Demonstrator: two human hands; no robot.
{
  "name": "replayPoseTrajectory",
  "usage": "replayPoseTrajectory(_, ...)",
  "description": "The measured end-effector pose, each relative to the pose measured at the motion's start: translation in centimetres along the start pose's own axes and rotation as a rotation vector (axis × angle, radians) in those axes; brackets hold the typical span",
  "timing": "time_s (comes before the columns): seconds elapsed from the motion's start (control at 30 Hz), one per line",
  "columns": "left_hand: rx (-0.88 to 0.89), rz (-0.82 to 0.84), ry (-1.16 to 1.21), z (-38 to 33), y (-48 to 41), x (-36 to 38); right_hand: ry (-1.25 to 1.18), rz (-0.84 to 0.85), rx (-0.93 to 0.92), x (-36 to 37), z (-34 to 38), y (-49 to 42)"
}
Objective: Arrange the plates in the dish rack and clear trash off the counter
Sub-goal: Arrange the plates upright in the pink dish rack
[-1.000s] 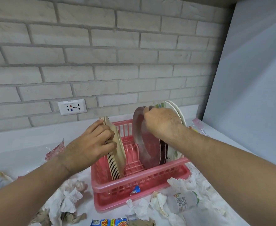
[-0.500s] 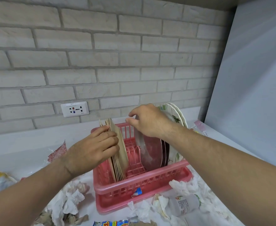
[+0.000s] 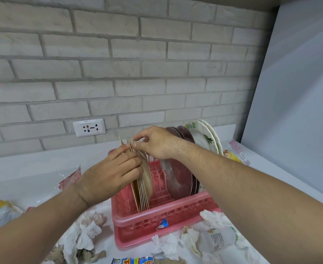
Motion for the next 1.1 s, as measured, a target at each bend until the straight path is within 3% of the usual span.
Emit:
replayPoseTrajectory(0.83, -0.048, -0.076, 0.034, 0.7, 0.5, -0.3, -0.016, 0.019, 0.070, 0.9, -0.7, -0.3)
replayPoseTrajectory(1.0, -0.043, -0.070, 0.039, 0.8, 0.7, 0.0, 0.122, 0.003, 0.063, 0.5, 0.2, -0.1)
replayPoseTrajectory(1.1, -0.045, -0.078, 0.033, 0.7, 0.7, -0.2, 0.358, -0.064, 0.036, -1.0, 0.7, 0.1)
Point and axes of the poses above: each hand's wrist, its own y-axis away from the middle knuckle, its own x-axis out of the palm, z = x × y, the point moved 10 cm from there along -y, towards the middle knuckle, and after that the axes turned 5 degrees about -z, right-handed, at the moved point
